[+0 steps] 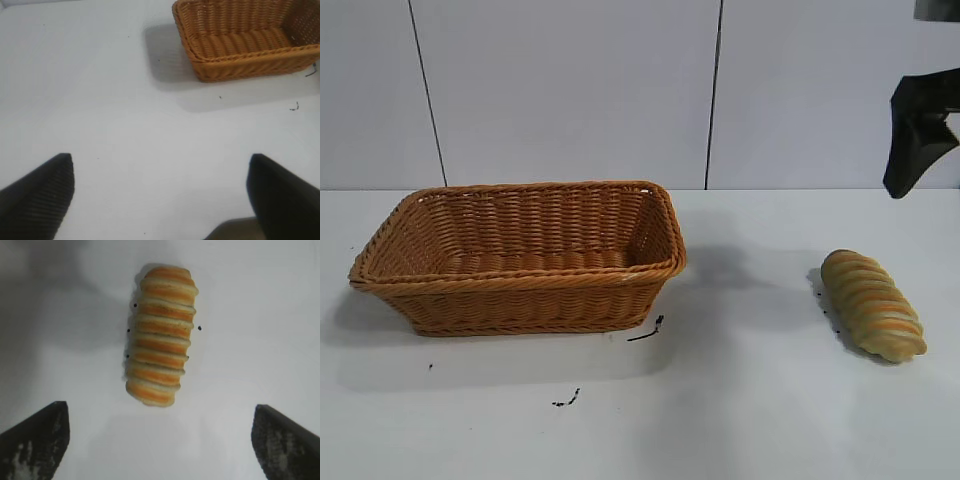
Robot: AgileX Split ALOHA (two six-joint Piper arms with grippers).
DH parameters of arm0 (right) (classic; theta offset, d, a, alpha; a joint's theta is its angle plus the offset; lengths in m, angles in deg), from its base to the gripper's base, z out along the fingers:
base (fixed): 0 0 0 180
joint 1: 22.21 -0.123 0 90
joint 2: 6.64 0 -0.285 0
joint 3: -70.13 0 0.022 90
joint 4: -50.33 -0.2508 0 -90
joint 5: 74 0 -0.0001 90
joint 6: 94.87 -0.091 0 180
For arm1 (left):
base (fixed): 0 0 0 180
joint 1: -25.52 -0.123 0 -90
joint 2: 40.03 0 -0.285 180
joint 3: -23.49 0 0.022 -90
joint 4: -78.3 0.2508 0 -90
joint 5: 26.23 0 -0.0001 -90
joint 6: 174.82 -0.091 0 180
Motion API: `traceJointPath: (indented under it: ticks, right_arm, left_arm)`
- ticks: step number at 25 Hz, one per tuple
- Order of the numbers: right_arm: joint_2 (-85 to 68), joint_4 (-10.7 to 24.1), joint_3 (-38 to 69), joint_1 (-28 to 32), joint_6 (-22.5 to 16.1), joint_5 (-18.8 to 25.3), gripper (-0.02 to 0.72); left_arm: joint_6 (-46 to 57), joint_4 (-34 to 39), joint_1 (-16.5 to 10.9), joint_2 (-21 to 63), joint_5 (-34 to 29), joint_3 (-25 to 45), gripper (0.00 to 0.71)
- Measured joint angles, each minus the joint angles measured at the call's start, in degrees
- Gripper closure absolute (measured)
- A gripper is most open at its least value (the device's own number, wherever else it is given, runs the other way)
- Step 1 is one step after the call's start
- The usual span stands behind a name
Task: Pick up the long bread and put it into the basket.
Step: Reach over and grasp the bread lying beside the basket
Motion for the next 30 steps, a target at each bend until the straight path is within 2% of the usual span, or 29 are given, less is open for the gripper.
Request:
traceJointPath:
  ticks: [8, 16, 19, 24, 25, 26, 28, 30]
  right_arm:
    - [9.9, -0.2, -1.3, 0.0, 0.0, -6.6, 0.021]
    - [11.7, -0.7, -1.3, 0.0, 0.7, -8.0, 0.035]
    - [11.7, -1.0, -1.3, 0.0, 0.7, -7.7, 0.132]
    - [11.7, -1.3, -1.3, 0.0, 0.8, -7.6, 0.437]
    - [11.7, -1.3, -1.3, 0.0, 0.8, -7.6, 0.479]
    - [11.7, -1.3, -1.3, 0.0, 0.8, -7.6, 0.479]
    - [11.6, -1.4, -1.8, 0.0, 0.8, -6.9, 0.53]
    - [11.6, -1.4, -3.2, 0.0, 0.9, -4.1, 0.549]
  left_arm:
    - [0.0, 0.0, 0.0, 0.0, 0.0, 0.0, 0.014]
    - [0.0, 0.0, 0.0, 0.0, 0.0, 0.0, 0.014]
    - [0.0, 0.0, 0.0, 0.0, 0.0, 0.0, 0.014]
    - [0.0, 0.0, 0.0, 0.0, 0.0, 0.0, 0.014]
    - [0.0, 0.0, 0.0, 0.0, 0.0, 0.0, 0.014]
    - [0.0, 0.0, 0.0, 0.0, 0.0, 0.0, 0.014]
    - [0.0, 0.0, 0.0, 0.0, 0.0, 0.0, 0.014]
    - [0.0, 0.0, 0.0, 0.0, 0.0, 0.0, 0.014]
